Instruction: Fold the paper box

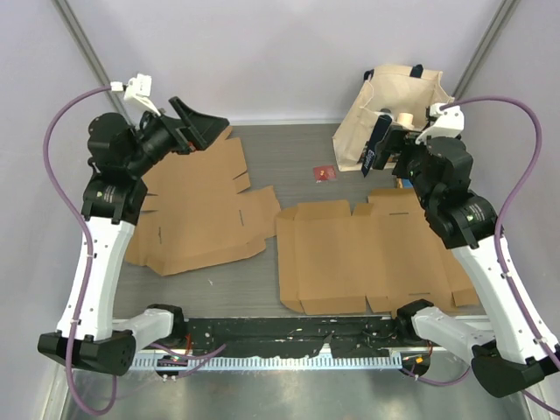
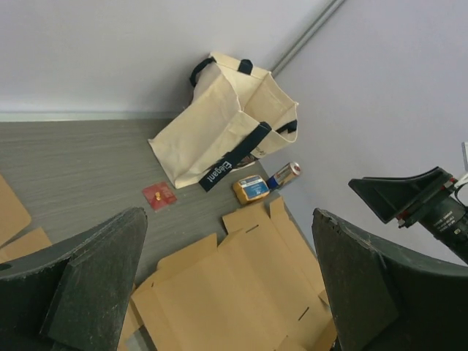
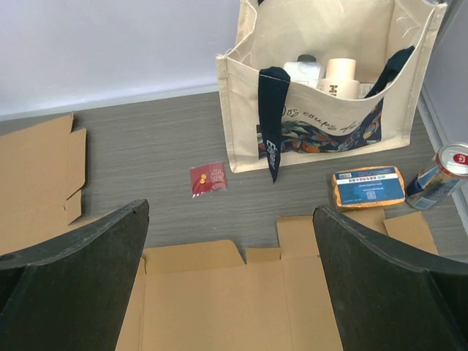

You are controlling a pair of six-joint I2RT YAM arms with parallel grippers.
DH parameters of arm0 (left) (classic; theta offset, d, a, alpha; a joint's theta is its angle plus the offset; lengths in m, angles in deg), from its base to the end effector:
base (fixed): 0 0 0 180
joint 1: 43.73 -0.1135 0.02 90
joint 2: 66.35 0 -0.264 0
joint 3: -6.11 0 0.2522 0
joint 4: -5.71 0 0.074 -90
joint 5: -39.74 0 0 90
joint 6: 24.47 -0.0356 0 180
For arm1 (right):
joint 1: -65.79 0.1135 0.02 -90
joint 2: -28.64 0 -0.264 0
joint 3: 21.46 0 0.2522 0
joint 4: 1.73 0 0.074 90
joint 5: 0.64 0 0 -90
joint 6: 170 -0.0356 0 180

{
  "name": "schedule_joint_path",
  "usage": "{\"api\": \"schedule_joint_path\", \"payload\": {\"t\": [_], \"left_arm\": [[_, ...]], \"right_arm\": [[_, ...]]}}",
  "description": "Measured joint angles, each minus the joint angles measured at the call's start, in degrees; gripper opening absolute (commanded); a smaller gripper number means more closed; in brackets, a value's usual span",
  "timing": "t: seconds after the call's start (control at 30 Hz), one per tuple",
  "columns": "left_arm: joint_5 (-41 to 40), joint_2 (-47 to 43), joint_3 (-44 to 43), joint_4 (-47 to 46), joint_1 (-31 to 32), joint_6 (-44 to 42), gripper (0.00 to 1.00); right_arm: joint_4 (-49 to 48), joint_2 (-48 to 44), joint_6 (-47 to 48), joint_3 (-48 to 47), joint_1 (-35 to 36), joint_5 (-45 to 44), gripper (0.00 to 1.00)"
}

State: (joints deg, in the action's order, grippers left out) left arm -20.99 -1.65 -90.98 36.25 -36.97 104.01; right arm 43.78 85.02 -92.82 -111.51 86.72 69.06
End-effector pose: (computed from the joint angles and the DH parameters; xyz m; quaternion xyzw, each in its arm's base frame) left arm 0.2215 -0.0438 0.4907 -0.0093 0.6970 -0.4296 0.5741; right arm 0.1808 0.0559 0.4511 0.0568 0.7701 0.0492 0.6335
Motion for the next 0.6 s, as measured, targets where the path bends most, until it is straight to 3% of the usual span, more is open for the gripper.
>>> {"api": "schedule_joint_path", "payload": {"t": [0.4,0.6], "left_arm": [[-10.6,9.4,-0.2,12.1,5.9,-7.8,1.0],[-17.7,14.8,9.9,14.3,10.3,-8.9,0.91]], "right_arm": [[-1.3,4.1,-3.0,2.7,0.3,8.5,1.0],[-3.4,5.5,-5.7,6.6,0.3,13.2,1.0]]}}
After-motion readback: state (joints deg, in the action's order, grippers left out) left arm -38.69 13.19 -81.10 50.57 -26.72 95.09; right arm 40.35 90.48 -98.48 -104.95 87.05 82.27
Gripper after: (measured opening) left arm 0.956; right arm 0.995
